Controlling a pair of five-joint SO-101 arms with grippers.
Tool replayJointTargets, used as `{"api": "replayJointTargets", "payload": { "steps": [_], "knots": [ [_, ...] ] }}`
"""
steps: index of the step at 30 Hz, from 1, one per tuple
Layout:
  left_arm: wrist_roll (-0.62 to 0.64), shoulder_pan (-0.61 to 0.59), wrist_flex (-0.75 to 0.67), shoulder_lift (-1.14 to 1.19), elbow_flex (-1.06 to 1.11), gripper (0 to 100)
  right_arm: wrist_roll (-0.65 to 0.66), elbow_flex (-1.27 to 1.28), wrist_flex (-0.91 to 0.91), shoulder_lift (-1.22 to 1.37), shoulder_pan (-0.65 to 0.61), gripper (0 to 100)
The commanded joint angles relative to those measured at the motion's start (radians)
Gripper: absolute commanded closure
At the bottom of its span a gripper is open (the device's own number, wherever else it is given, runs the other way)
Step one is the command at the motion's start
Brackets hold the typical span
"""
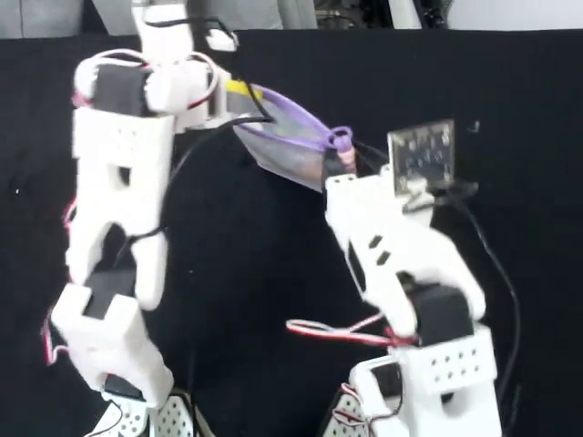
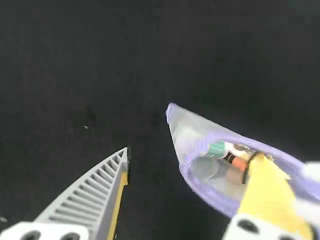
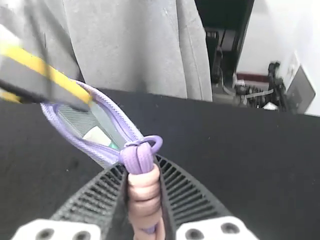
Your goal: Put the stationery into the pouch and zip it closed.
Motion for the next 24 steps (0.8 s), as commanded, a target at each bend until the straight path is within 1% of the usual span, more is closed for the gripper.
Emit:
{"api": "replayJointTargets", "payload": {
  "steps": [1,4,6,8,11,13,16,18,24],
  "knots": [
    [-0.011,-0.030,0.005,-0.198,-0.022,61,0.008,-0.294,0.112,0.185,-0.014,98.6],
    [-0.052,-0.070,0.005,-0.305,0.042,61,0.009,-0.469,0.206,0.303,-0.014,98.6],
    [-0.069,-0.097,0.005,-0.382,0.136,61,0.009,-0.568,0.253,0.372,-0.014,98.6],
    [-0.086,-0.120,0.005,-0.463,0.263,61,0.026,-0.656,0.290,0.433,-0.018,98.6],
    [-0.112,-0.122,-0.002,-0.575,0.472,61,0.094,-0.771,0.347,0.501,-0.081,98.6],
    [-0.115,-0.122,-0.032,-0.643,0.622,61,0.106,-0.839,0.390,0.541,-0.123,98.6],
    [-0.114,-0.122,-0.143,-0.760,0.868,61,0.114,-0.920,0.436,0.588,-0.164,98.6],
    [-0.112,-0.120,-0.252,-0.845,1.056,61,0.115,-0.964,0.456,0.613,-0.178,98.6],
    [-0.107,-0.117,-0.674,-1.200,1.630,61,0.115,-1.009,0.489,0.642,-0.189,98.6]
  ]
}}
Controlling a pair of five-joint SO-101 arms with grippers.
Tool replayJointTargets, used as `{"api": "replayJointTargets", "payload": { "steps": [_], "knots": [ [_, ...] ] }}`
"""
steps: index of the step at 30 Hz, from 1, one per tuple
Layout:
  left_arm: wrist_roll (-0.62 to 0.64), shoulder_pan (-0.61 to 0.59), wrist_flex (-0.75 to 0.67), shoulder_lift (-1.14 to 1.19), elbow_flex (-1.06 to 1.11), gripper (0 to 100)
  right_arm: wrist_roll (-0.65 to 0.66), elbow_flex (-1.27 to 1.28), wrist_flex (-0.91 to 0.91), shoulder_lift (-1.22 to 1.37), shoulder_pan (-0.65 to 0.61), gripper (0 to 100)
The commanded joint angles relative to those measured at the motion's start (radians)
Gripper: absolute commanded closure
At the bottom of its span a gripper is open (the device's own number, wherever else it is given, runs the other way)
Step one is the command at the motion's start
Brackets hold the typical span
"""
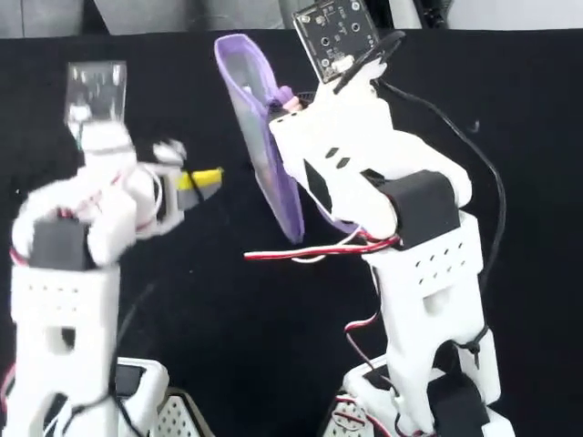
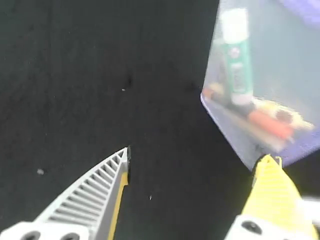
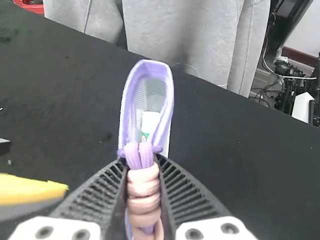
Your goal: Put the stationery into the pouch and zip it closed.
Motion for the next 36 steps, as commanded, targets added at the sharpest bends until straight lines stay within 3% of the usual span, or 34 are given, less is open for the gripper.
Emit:
{"api": "replayJointTargets", "payload": {
  "steps": [1,5,11,15,21,26,36],
  "knots": [
    [0.000,0.012,-0.339,-0.316,0.438,61,0.008,-0.073,0.005,-0.004,-0.018,98.6],
    [0.002,0.133,-0.506,-0.654,0.728,61,0.008,-0.061,0.012,-0.004,-0.018,98.6],
    [0.000,0.262,-0.537,-1.083,0.947,61,0.009,0.016,0.002,-0.007,-0.052,98.6],
    [0.018,0.268,-0.580,-0.982,0.949,61,0.009,0.059,-0.023,-0.008,-0.100,98.6],
    [0.160,0.266,-0.753,-0.850,0.949,61,0.006,0.079,-0.020,-0.008,-0.144,98.6],
    [0.163,0.268,-0.848,-0.776,0.949,66,0.005,0.079,-0.005,-0.008,-0.164,98.6],
    [0.163,0.268,-0.973,-0.652,0.949,67,0.008,0.160,-0.026,-0.071,-0.178,98.6]
  ]
}}
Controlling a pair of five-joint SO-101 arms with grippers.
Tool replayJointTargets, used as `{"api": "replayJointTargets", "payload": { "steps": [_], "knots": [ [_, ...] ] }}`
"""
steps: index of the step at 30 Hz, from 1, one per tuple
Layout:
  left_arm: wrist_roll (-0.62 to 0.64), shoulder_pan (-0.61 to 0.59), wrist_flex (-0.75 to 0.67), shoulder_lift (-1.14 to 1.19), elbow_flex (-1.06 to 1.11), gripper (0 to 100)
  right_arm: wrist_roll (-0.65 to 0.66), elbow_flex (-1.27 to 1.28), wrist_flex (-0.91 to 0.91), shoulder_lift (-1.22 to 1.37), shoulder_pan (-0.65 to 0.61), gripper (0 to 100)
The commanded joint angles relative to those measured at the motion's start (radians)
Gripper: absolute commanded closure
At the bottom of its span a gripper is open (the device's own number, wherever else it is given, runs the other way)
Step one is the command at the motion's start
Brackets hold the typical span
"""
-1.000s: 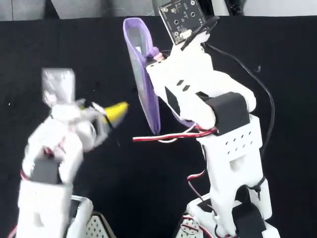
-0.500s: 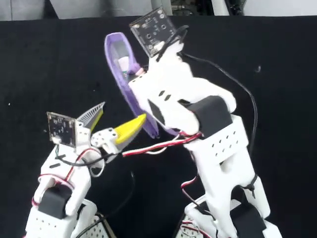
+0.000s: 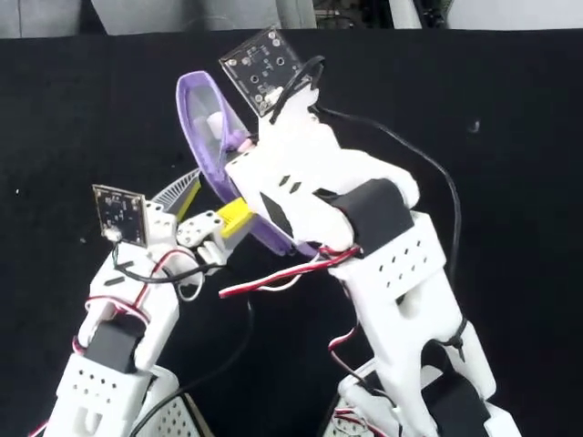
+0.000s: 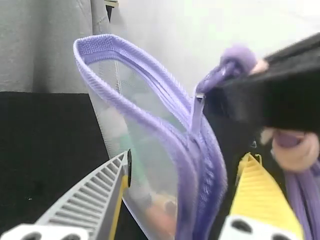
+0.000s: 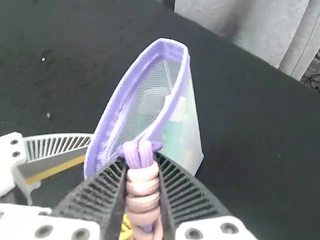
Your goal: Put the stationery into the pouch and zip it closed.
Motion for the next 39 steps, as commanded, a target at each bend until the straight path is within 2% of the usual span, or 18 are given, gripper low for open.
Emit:
{"api": "replayJointTargets", "payload": {
  "steps": [1,4,8,9,11,18,23,31,39],
  "knots": [
    [0.015,0.007,-0.048,0.058,-0.010,68,0.003,0.045,-0.048,-0.090,-0.005,98.6],
    [0.015,0.007,-0.048,0.087,-0.031,77,0.005,0.113,-0.106,-0.137,-0.003,98.6],
    [0.021,0.008,-0.046,0.083,-0.033,96,0.040,0.188,-0.180,-0.163,-0.003,98.7],
    [0.021,0.008,-0.044,0.077,-0.033,98,0.043,0.196,-0.192,-0.165,-0.002,98.7],
    [0.021,0.022,-0.040,0.057,-0.027,95,0.044,0.205,-0.215,-0.162,0.009,98.7],
    [0.011,0.124,0.054,-0.060,-0.033,97,0.043,0.197,-0.293,-0.163,0.098,98.7],
    [-0.084,0.199,0.149,-0.167,-0.024,97,0.043,0.136,-0.299,-0.160,0.106,98.7],
    [-0.091,0.199,0.273,-0.304,-0.002,97,0.049,0.094,-0.305,-0.159,0.112,98.7],
    [-0.092,0.197,0.281,-0.367,0.079,97,0.049,0.071,-0.388,-0.099,0.288,98.7]
  ]
}}
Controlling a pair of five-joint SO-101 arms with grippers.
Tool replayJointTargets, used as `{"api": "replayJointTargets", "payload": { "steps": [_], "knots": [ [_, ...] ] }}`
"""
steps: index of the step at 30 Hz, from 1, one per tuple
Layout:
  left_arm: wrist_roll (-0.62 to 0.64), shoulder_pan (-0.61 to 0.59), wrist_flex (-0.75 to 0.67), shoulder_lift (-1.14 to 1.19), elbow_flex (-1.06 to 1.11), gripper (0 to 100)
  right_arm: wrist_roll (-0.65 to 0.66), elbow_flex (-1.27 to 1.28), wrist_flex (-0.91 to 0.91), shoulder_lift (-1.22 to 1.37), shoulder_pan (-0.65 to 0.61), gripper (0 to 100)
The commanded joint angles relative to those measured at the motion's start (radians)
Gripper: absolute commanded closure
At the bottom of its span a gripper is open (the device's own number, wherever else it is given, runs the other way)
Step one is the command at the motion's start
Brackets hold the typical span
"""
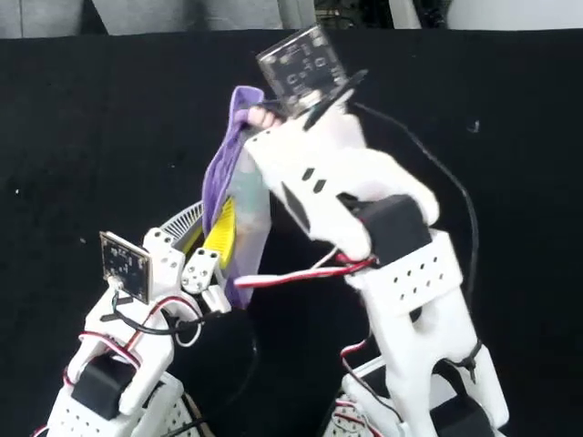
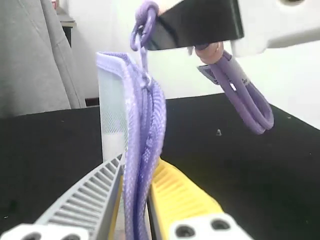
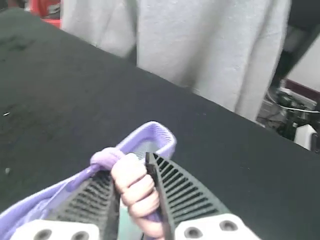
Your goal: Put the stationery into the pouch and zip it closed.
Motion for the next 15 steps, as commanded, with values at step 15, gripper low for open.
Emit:
{"api": "replayJointTargets", "payload": {
  "steps": [15],
  "knots": [
    [-0.077,0.021,0.020,0.000,0.067,97,0.006,-0.544,-0.009,0.475,0.233,98.7]
  ]
}}
